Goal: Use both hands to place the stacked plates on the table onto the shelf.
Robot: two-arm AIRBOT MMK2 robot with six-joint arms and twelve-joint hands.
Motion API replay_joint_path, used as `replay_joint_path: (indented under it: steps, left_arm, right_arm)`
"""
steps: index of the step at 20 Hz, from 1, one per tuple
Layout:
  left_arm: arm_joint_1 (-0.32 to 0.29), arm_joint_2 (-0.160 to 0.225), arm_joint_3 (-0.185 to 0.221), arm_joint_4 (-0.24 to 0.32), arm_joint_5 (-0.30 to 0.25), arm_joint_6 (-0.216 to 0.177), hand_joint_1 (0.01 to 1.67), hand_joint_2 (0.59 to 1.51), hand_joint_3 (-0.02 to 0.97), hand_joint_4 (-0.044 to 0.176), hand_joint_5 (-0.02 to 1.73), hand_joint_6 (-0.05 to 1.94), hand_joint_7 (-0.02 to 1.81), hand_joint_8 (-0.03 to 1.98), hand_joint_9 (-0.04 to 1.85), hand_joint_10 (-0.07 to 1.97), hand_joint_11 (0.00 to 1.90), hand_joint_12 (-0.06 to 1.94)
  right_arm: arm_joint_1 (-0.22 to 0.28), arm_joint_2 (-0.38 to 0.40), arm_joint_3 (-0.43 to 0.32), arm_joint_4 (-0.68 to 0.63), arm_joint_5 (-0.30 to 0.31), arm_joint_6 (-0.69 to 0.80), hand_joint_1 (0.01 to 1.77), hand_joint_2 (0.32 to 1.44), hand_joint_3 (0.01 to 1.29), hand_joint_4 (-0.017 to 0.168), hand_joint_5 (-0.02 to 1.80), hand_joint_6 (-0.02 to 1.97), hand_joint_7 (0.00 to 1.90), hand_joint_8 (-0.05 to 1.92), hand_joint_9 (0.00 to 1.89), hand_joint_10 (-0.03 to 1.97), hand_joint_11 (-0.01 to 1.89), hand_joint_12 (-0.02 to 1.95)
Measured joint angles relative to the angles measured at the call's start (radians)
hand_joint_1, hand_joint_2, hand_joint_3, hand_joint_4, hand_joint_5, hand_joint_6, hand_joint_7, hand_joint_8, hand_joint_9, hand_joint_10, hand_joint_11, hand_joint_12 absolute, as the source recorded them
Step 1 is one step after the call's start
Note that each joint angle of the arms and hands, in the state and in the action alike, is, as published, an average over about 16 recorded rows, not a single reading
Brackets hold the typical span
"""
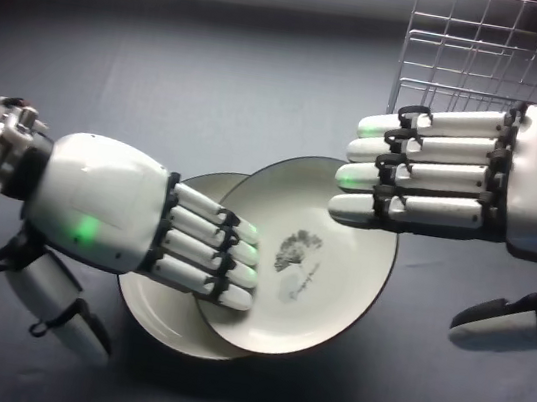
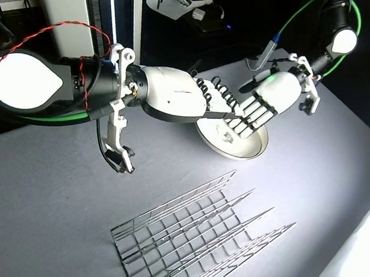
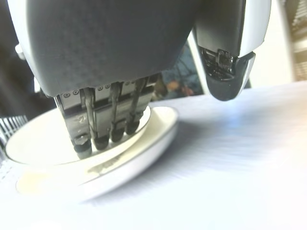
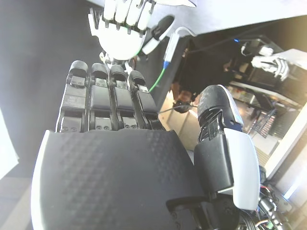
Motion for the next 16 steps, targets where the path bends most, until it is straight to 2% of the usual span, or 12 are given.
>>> replay_joint_path:
  steps: [6, 13, 16]
  left_arm:
    - [-0.003, -0.030, -0.004, -0.019, 0.025, 0.000, 0.02, 1.213, 0.014, -0.009, 0.00, -0.03, -0.01, -0.02, 0.01, -0.01, 0.02, 0.01]
    - [-0.008, -0.040, 0.002, -0.019, 0.029, 0.000, 0.02, 1.212, 0.014, -0.009, 0.00, -0.03, -0.01, -0.02, 0.01, -0.01, 0.02, 0.01]
    - [-0.008, -0.041, 0.005, -0.018, 0.028, 0.000, 0.02, 1.212, 0.014, -0.009, -0.01, -0.03, -0.01, -0.02, 0.01, -0.01, 0.02, 0.01]
  right_arm:
    - [-0.020, -0.005, 0.029, 0.002, 0.035, 0.002, 0.40, 1.18, 0.02, 0.008, 0.02, 0.02, 0.02, 0.01, 0.02, 0.01, 0.02, 0.00]
    - [-0.049, -0.027, 0.052, 0.004, 0.041, 0.006, 0.93, 1.07, 0.02, 0.008, 0.02, 0.02, 0.02, 0.01, 0.02, 0.01, 0.02, 0.18]
    - [-0.059, -0.047, 0.064, 0.006, 0.034, 0.007, 1.10, 1.03, 0.02, 0.008, 0.02, 0.02, 0.02, 0.01, 0.02, 0.01, 0.02, 0.27]
